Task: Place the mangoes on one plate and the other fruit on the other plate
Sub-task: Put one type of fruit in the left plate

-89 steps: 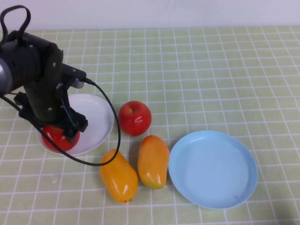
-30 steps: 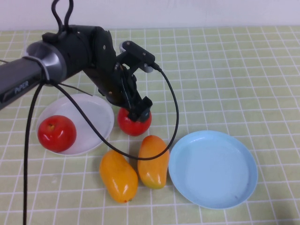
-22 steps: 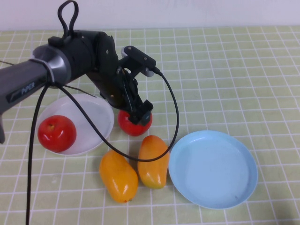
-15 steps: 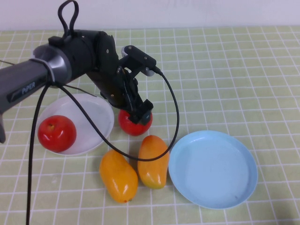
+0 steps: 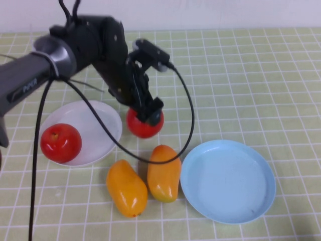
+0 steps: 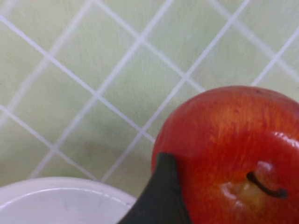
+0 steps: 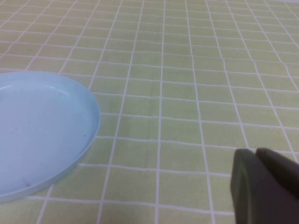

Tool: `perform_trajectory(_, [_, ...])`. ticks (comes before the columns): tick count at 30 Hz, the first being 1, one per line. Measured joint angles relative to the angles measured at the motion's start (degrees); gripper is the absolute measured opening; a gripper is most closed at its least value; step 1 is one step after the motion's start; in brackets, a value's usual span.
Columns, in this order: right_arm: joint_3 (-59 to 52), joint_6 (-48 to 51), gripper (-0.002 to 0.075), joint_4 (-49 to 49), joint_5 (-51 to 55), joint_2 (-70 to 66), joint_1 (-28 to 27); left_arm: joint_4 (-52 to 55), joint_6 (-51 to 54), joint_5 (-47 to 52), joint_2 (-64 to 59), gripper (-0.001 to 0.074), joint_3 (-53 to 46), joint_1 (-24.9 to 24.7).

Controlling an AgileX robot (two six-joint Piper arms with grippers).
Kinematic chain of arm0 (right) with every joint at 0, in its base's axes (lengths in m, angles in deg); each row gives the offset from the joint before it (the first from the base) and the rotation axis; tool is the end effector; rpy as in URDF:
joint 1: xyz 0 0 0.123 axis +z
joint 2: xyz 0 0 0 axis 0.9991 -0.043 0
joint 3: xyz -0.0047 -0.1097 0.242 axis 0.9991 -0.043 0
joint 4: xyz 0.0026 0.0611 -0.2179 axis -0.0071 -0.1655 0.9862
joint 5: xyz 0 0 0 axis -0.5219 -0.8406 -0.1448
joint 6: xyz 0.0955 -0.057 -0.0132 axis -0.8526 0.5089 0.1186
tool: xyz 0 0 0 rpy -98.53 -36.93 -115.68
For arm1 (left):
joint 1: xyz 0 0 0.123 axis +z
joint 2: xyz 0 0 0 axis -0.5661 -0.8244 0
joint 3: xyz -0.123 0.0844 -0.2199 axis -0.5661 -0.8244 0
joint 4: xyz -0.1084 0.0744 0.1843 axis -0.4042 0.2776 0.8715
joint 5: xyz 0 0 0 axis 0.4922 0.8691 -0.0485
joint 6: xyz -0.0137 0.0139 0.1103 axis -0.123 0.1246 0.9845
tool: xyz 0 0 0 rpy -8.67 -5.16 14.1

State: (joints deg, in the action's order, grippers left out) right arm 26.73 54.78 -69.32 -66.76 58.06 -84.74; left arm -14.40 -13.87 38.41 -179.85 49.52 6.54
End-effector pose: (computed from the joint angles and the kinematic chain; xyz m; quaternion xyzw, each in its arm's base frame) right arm 0.0660 0.0091 0.1671 -0.0533 0.7993 0.0219 0.5982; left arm 0.3595 -0.2070 0.2208 0.4438 0.8745 -0.0689 0.1831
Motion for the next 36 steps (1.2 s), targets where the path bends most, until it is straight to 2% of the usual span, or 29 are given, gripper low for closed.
perform_trajectory(4, [0.0, 0.0, -0.0015, 0.0, 0.0, 0.0, 0.0, 2.4, -3.6, 6.8, 0.1, 0.0572, 7.8, 0.0])
perform_trajectory(7, [0.0, 0.0, -0.0016, 0.0, 0.0, 0.0, 0.0, 8.2, -8.9, 10.6, 0.3, 0.0572, 11.0, 0.0])
perform_trajectory(10, [0.0, 0.0, -0.0015, 0.0, 0.0, 0.0, 0.0, 12.6, -11.4, 12.1, 0.4, 0.0572, 11.5, 0.5])
perform_trajectory(20, [0.0, 0.0, -0.0015, 0.0, 0.0, 0.0, 0.0, 12.7, -15.1, 12.7, -2.5, 0.0572, 11.5, 4.6])
perform_trajectory(26, [0.0, 0.0, -0.0016, 0.0, 0.0, 0.0, 0.0, 12.6, -15.5, 12.7, -3.6, 0.0572, 11.5, 5.0])
perform_trajectory(28, [0.0, 0.0, -0.0016, 0.0, 0.0, 0.0, 0.0, 12.5, -15.6, 12.7, -3.6, 0.0587, 11.5, 5.0])
perform_trajectory(32, [0.0, 0.0, -0.0015, 0.0, 0.0, 0.0, 0.0, 14.1, -18.3, 12.7, -3.6, 0.0664, 11.5, 5.0])
perform_trajectory(36, [0.0, 0.0, -0.0015, 0.0, 0.0, 0.0, 0.0, 16.2, -20.0, 12.7, -3.6, 0.0668, 11.5, 5.0])
